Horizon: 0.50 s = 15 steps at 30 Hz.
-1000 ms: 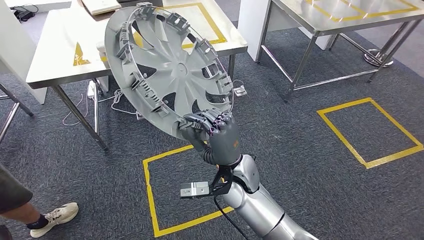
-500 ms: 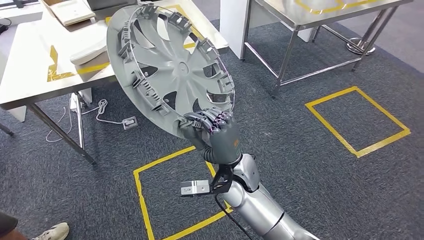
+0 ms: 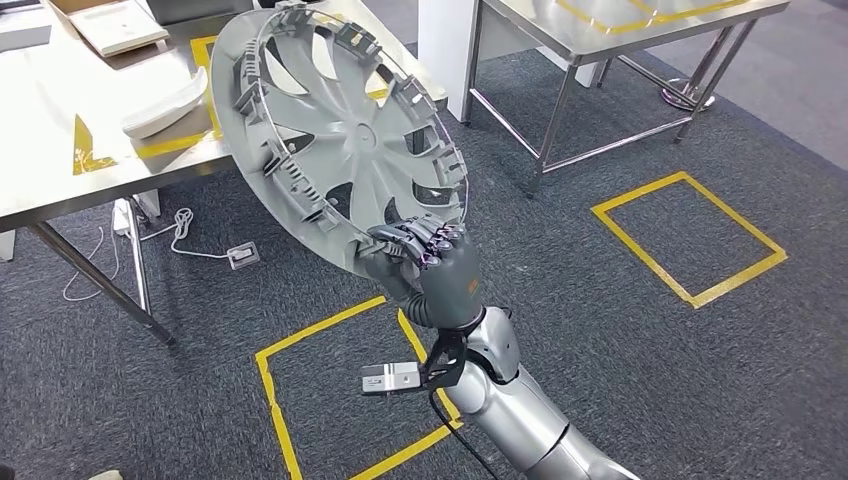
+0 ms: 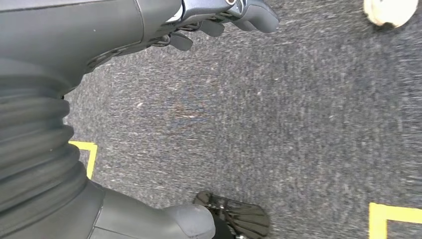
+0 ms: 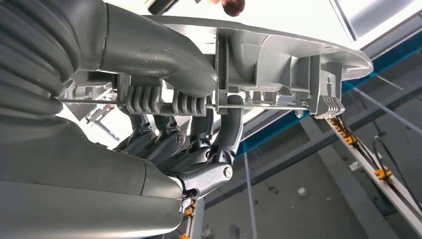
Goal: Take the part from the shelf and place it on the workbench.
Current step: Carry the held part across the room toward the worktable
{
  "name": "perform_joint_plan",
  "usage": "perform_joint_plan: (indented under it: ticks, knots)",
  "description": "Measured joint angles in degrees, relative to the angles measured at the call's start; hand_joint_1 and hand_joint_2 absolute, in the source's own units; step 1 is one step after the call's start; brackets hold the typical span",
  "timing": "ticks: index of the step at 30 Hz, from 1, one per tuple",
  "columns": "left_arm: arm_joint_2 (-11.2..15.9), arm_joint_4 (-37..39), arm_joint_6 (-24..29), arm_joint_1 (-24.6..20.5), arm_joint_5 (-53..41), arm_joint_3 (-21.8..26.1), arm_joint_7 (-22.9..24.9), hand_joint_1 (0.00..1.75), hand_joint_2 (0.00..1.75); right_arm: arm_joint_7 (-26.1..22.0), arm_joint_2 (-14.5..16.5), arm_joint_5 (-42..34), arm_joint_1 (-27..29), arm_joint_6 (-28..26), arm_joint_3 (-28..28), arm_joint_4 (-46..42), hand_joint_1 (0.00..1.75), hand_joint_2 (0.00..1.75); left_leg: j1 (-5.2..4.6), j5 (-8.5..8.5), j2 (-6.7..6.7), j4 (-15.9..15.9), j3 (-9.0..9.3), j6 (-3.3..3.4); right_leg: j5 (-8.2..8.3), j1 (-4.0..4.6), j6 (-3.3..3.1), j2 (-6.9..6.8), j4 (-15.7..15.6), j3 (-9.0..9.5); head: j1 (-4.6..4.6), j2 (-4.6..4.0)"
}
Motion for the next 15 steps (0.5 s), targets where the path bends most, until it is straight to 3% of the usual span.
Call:
perform_joint_plan:
  ticks: [2,5,7,10,11,12,13,15]
  knots:
    - [-0.04,-0.01,-0.02,-0.09,0.09,0.0,-0.15,0.0,1.75,-0.66,-0.02,-0.28,-0.09,0.26,0.01,0.01,1.75,1.75,-0.17,-0.63,0.07,-0.06,0.3,-0.57,1.23,0.37,-0.6,-0.13,-4.93,2.36,-0.11,0.0]
    - [-0.04,-0.02,-0.01,-0.19,0.19,0.0,-0.14,0.0,1.75,-1.98,-0.07,-0.87,-0.13,0.94,0.06,0.01,1.75,1.75,-0.25,-1.15,0.28,-0.41,0.77,-1.54,0.57,0.34,-1.42,0.02,-5.64,3.01,-0.19,0.0]
    - [-0.04,-0.03,0.05,-0.29,0.09,0.0,0.05,0.0,1.75,-2.48,-0.07,-1.02,-0.13,1.1,0.18,0.0,1.75,1.75,-0.25,-2.44,0.46,2.0,-0.04,-2.15,0.34,-0.02,-2.12,-0.04,-6.08,3.74,-0.32,0.0]
    - [0.0,-0.03,0.03,-0.26,-0.42,0.0,0.31,0.0,1.75,-3.08,-0.04,-0.73,-0.09,1.1,0.53,-0.03,1.75,1.75,-0.1,-6.58,0.56,12.9,-6.32,-2.77,-0.44,-0.1,-2.76,-0.21,-6.19,4.72,-0.44,0.0]
    - [0.03,-0.03,-0.1,-0.19,-0.69,0.0,0.35,0.0,1.75,-3.26,-0.04,-0.33,-0.02,1.1,0.78,-0.1,1.75,1.75,-0.06,-6.83,0.57,15.6,-8.28,-2.89,-0.78,-0.11,-2.78,-0.17,-6.18,5.12,-0.44,0.0]
    - [0.06,-0.03,-0.28,-0.12,-1.02,0.0,0.38,0.0,1.75,-3.38,-0.04,0.3,0.09,1.11,1.11,-0.25,1.75,1.75,-0.02,-5.75,0.59,16.15,-9.25,-2.95,-1.17,-0.13,-2.72,-0.09,-6.18,5.62,-0.45,0.0]
    - [0.1,-0.03,-0.5,-0.07,-1.35,-0.01,0.41,0.0,1.75,-3.45,-0.04,1.2,0.2,1.08,1.5,-0.46,1.75,1.75,0.03,-3.55,0.62,14.42,-9.11,-2.96,-1.6,-0.17,-2.61,0.0,-6.16,6.22,-0.44,0.0]
    - [0.19,-0.02,-0.81,-0.05,-1.91,-0.02,0.51,0.0,1.75,-3.27,-0.04,3.74,0.35,0.72,2.44,-0.98,1.75,1.75,0.09,1.8,0.76,6.9,-6.6,-2.85,-2.59,-0.21,-2.18,0.14,-6.07,7.37,-0.49,0.0]
